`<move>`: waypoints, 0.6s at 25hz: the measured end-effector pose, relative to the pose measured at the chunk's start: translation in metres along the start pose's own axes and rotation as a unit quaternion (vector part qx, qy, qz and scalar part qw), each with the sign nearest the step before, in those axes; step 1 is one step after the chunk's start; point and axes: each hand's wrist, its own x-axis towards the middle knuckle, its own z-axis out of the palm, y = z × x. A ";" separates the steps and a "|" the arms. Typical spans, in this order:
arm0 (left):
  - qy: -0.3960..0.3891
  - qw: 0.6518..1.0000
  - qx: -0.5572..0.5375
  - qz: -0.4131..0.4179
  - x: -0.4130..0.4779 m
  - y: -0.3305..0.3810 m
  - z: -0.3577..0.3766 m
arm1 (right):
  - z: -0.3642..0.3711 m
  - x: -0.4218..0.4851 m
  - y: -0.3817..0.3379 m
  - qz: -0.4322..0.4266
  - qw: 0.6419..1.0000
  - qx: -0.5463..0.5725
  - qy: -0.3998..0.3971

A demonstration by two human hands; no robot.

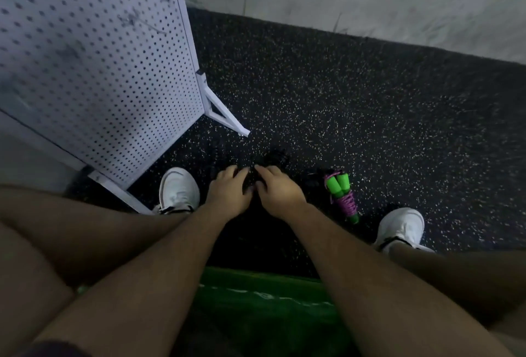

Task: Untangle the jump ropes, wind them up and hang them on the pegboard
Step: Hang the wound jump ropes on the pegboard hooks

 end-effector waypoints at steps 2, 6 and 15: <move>-0.064 0.996 0.029 -0.060 0.003 -0.017 0.025 | 0.025 0.003 0.011 0.011 0.999 -0.005 -0.049; -0.011 0.991 0.000 -0.136 0.004 -0.038 0.044 | 0.061 0.012 0.012 0.010 0.995 0.000 -0.103; -0.019 0.936 -0.291 -0.196 0.004 -0.046 0.046 | 0.070 0.025 -0.010 0.012 0.990 0.091 -0.103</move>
